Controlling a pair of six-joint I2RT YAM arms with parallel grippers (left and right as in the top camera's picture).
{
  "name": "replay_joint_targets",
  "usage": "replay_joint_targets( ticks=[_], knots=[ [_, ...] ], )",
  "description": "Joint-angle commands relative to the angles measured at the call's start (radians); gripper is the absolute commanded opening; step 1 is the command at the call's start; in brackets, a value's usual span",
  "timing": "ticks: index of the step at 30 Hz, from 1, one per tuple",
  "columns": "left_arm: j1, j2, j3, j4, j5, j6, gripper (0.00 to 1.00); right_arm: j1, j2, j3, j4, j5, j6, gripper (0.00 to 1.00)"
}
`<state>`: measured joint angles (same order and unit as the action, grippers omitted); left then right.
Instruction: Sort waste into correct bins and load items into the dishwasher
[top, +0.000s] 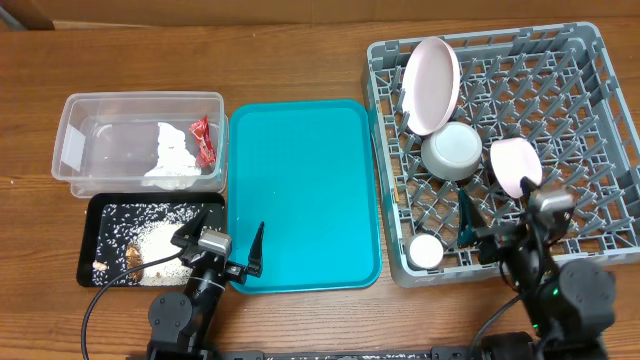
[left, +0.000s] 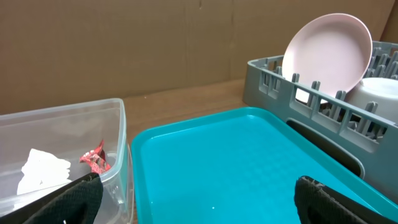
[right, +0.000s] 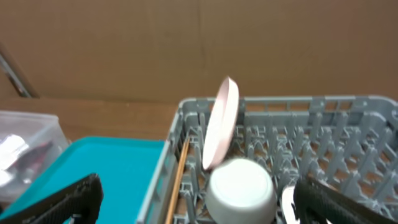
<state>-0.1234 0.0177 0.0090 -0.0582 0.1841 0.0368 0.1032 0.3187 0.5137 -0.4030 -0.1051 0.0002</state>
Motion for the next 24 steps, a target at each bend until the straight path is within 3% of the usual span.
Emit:
replay_joint_targets(
  ticks=[1,9,16,24],
  knots=[
    [0.007,-0.006,-0.004,0.0,0.008,0.009,1.0,-0.031,-0.098,-0.129,0.043,-0.033,0.0,1.0],
    [0.007,-0.006,-0.004,0.0,0.008,0.009,1.0,-0.045,-0.314,-0.37,0.158,-0.032,0.0,1.0],
    [0.007,-0.006,-0.004,0.0,0.008,0.009,1.0,-0.045,-0.316,-0.51,0.357,-0.03,-0.001,1.0],
    [0.007,-0.006,-0.004,0.0,0.008,0.009,1.0,-0.045,-0.316,-0.506,0.334,-0.013,-0.001,1.0]
  ],
)
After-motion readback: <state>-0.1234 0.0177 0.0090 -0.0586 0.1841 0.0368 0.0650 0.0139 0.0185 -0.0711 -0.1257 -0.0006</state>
